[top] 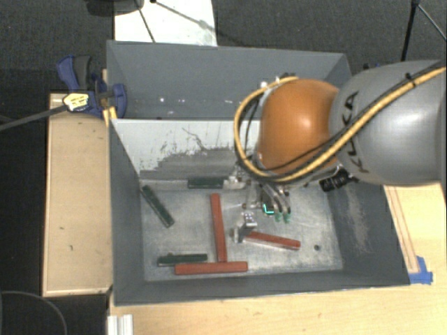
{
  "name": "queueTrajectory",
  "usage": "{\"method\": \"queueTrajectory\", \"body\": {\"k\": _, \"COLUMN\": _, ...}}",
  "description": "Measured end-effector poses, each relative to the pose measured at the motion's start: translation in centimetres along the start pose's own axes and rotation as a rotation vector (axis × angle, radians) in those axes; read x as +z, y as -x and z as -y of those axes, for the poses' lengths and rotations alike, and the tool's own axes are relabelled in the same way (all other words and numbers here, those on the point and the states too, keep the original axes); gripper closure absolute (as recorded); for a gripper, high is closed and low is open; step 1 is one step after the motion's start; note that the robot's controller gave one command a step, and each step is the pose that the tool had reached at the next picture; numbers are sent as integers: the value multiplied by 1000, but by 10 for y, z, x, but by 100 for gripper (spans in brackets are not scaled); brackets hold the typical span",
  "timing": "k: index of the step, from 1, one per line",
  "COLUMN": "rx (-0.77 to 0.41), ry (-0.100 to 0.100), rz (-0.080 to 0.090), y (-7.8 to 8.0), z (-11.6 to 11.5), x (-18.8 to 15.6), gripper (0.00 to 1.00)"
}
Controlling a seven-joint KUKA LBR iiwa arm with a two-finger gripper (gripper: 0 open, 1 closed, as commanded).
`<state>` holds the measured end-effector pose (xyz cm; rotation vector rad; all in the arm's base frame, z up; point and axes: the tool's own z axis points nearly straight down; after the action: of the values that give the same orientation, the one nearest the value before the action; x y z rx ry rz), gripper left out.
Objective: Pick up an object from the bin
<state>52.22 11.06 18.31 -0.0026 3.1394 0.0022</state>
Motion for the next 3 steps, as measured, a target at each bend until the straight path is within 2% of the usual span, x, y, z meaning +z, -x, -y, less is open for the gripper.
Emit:
{"method": "queueTrajectory", "body": {"k": 1, "rx": -3, "ry": 2, "rz": 7, "y": -1, "z": 3, "x": 4, "gripper": 0}}
{"method": "queueTrajectory", "body": {"k": 2, "rx": -111, "ry": -4, "rz": -12, "y": 13, "z": 15, "x": 37, "gripper": 0}}
{"method": "queueTrajectory", "body": {"k": 3, "rx": -327, "ry": -1, "rz": 10, "y": 8, "z": 24, "x": 48, "gripper": 0}}
